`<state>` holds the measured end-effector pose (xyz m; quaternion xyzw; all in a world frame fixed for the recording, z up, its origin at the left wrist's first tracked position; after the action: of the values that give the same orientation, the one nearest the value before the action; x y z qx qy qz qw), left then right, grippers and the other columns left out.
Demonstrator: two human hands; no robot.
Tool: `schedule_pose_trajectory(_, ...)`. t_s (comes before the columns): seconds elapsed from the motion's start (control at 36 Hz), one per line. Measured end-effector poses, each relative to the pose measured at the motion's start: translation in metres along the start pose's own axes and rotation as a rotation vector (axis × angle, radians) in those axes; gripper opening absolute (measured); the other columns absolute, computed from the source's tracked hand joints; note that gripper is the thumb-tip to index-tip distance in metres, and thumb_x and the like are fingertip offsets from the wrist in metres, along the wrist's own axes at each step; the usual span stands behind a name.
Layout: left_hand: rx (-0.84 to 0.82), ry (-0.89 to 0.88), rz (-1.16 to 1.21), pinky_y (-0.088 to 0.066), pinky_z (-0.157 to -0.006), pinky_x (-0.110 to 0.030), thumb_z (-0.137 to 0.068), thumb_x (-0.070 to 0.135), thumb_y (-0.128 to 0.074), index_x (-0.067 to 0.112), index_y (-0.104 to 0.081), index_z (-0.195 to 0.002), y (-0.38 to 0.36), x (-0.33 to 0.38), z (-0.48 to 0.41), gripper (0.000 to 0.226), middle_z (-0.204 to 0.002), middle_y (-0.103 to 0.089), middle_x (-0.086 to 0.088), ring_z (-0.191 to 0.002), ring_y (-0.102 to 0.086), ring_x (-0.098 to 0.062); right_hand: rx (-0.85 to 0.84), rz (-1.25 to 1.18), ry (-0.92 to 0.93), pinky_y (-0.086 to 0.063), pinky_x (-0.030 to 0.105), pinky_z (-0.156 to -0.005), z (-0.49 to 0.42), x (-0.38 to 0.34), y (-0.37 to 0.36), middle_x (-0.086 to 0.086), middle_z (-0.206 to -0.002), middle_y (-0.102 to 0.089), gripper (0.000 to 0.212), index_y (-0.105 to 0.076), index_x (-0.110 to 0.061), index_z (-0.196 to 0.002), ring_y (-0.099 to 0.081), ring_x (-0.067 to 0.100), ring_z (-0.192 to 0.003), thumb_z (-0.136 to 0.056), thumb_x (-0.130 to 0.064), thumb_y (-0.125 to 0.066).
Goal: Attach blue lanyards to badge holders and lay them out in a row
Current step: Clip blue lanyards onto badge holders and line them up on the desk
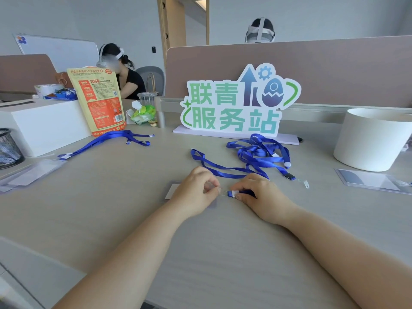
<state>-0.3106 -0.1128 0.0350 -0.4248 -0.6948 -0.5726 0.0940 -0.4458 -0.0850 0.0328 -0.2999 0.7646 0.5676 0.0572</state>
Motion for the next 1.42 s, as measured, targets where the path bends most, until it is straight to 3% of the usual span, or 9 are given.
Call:
schedule_pose_trajectory(0.11, 0.000, -0.081, -0.074, -0.032, -0.098, -0.019, -0.066, 0.055, -0.077, 0.030, -0.064, -0.108, 0.016, 0.005, 0.003, 0.050, -0.120, -0.048, 0.019, -0.116, -0.047, -0.007, 0.045, 0.018, 0.007, -0.044, 0.033, -0.088, 0.002, -0.002, 0.005, -0.011, -0.098, -0.057, 0.015, -0.066, -0.027, -0.102, -0.052, 0.011, -0.092, -0.089, -0.022, -0.061)
schedule_pose_trajectory(0.22, -0.212, 0.007, -0.348, -0.008, -0.116, -0.037, -0.041, 0.090, -0.051, 0.037, -0.040, -0.138, 0.006, -0.010, 0.009, 0.111, -0.146, -0.035, 0.018, -0.135, -0.029, -0.008, 0.048, -0.011, -0.018, -0.045, 0.036, -0.086, 0.003, -0.001, 0.007, -0.009, -0.094, -0.062, 0.009, -0.060, -0.021, -0.096, -0.054, 0.015, -0.088, -0.088, -0.016, -0.059)
schedule_pose_trajectory(0.33, -0.253, 0.063, -0.357, -0.001, -0.117, -0.042, -0.060, 0.077, -0.064, 0.035, -0.031, -0.143, 0.002, -0.013, 0.011, 0.099, -0.148, -0.036, 0.014, -0.138, -0.029, -0.008, 0.079, -0.184, -0.068, -0.046, 0.031, -0.088, 0.003, 0.006, 0.012, -0.011, -0.095, -0.064, 0.015, -0.057, -0.030, -0.093, -0.056, 0.012, -0.090, -0.091, -0.015, -0.056)
schedule_pose_trajectory(0.44, -0.201, 0.089, -0.277, -0.021, -0.114, -0.034, -0.063, 0.069, -0.070, 0.034, -0.037, -0.141, 0.005, -0.013, 0.010, 0.092, -0.138, -0.041, 0.014, -0.130, -0.035, -0.011, 0.120, -0.289, -0.128, -0.043, 0.023, -0.089, 0.005, 0.010, 0.017, -0.009, -0.100, -0.061, 0.032, -0.052, -0.044, -0.094, -0.056, 0.011, -0.093, -0.092, -0.012, -0.054)
schedule_pose_trajectory(0.64, -0.094, 0.001, -0.155, -0.033, -0.105, -0.026, -0.058, 0.062, -0.078, 0.031, -0.043, -0.137, 0.010, -0.002, 0.006, 0.092, -0.126, -0.038, 0.017, -0.123, -0.038, -0.007, 0.083, -0.278, -0.157, -0.040, 0.020, -0.070, 0.002, 0.015, 0.010, -0.011, -0.079, -0.060, 0.006, -0.065, -0.033, -0.091, -0.050, 0.005, -0.069, -0.089, -0.034, -0.060)
schedule_pose_trajectory(0.75, -0.048, -0.079, -0.138, -0.034, -0.105, -0.028, -0.045, 0.073, -0.063, 0.033, -0.046, -0.132, 0.014, 0.009, 0.008, 0.097, -0.120, -0.038, 0.020, -0.122, -0.037, -0.009, 0.067, -0.251, -0.140, -0.046, 0.026, -0.077, 0.002, 0.013, 0.011, -0.015, -0.085, -0.065, 0.011, -0.066, -0.031, -0.084, -0.056, 0.011, -0.081, -0.091, -0.030, -0.058)
schedule_pose_trajectory(0.97, -0.020, -0.094, 0.078, -0.039, -0.101, -0.023, -0.047, 0.056, -0.069, 0.032, -0.049, -0.121, 0.016, 0.013, 0.010, 0.080, -0.117, -0.042, 0.023, -0.117, -0.046, -0.002, 0.051, -0.403, -0.170, -0.033, 0.009, -0.050, 0.004, 0.011, 0.011, -0.022, -0.057, -0.055, 0.012, -0.064, -0.022, -0.082, -0.042, -0.001, -0.047, -0.092, -0.022, -0.057)
schedule_pose_trajectory(1.17, -0.091, -0.141, 0.178, -0.037, -0.097, -0.012, -0.049, 0.050, -0.070, 0.032, -0.050, -0.117, 0.004, 0.026, 0.014, 0.073, -0.119, -0.046, 0.015, -0.113, -0.047, 0.009, -0.004, -0.448, -0.164, -0.040, 0.007, -0.065, 0.004, 0.007, 0.011, -0.007, -0.082, -0.065, 0.013, -0.067, -0.019, -0.084, -0.051, 0.002, -0.069, -0.093, -0.016, -0.058)
schedule_pose_trajectory(1.42, 0.006, -0.157, 0.204, -0.038, -0.098, -0.015, -0.048, 0.052, -0.074, 0.030, -0.051, -0.119, 0.017, 0.028, 0.012, 0.078, -0.122, -0.046, 0.013, -0.113, -0.049, 0.002, 0.108, -0.203, -0.249, -0.047, 0.039, -0.086, 0.001, 0.032, 0.017, -0.006, -0.075, -0.064, 0.020, -0.060, -0.030, -0.068, -0.054, 0.015, -0.074, -0.087, -0.026, -0.059)
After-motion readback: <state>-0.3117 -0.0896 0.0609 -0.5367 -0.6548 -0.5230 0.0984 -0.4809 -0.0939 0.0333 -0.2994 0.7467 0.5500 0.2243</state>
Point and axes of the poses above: each hand's wrist, its own z-axis away from the middle knuckle, its own y-axis out of the back of the hand, x = y × z, the point moved 10 cm from there along -z, towards the middle knuckle
